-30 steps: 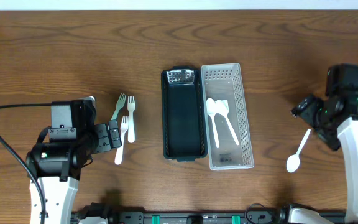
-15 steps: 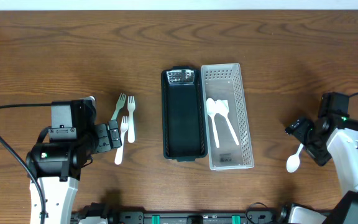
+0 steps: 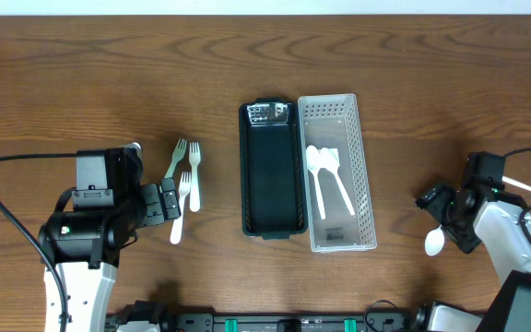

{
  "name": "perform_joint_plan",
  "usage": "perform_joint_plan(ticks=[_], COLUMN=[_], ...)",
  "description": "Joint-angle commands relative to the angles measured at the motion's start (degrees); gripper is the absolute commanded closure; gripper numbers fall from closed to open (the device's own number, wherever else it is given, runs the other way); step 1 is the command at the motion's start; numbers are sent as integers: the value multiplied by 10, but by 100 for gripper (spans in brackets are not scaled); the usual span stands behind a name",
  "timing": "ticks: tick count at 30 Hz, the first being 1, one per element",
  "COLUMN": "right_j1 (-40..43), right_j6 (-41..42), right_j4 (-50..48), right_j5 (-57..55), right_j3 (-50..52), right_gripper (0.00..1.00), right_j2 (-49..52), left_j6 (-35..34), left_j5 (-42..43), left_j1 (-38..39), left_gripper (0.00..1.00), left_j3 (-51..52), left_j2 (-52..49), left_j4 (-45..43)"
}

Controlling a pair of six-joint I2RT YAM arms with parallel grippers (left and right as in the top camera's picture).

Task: Pack container
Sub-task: 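Move the right gripper back right and grasp a white spoon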

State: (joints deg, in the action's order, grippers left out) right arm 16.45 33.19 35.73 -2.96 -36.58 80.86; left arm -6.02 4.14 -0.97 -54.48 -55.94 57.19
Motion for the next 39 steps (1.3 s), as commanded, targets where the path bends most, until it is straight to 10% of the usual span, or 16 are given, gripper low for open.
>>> perform_joint_plan(ticks=[1,13,22,39], right_j1=[5,5,5,4], right_j6=[-7,-12,-11,-11], right_j4=[-10,-25,-17,-19], right_j5=[-2,-2,-2,3], right_j3=[5,5,5,4], right_gripper=[4,6,55,99], right_j2=[16,81,81,80], left_j6=[-3,-3,-3,-3], left_j5=[2,2,2,2], left_j1=[-1,-1,-1,-1], left_gripper=[2,2,2,2], left_j3=[-12,-12,-12,-12], left_j2=[0,0,0,0], left_j4=[2,5,5,5])
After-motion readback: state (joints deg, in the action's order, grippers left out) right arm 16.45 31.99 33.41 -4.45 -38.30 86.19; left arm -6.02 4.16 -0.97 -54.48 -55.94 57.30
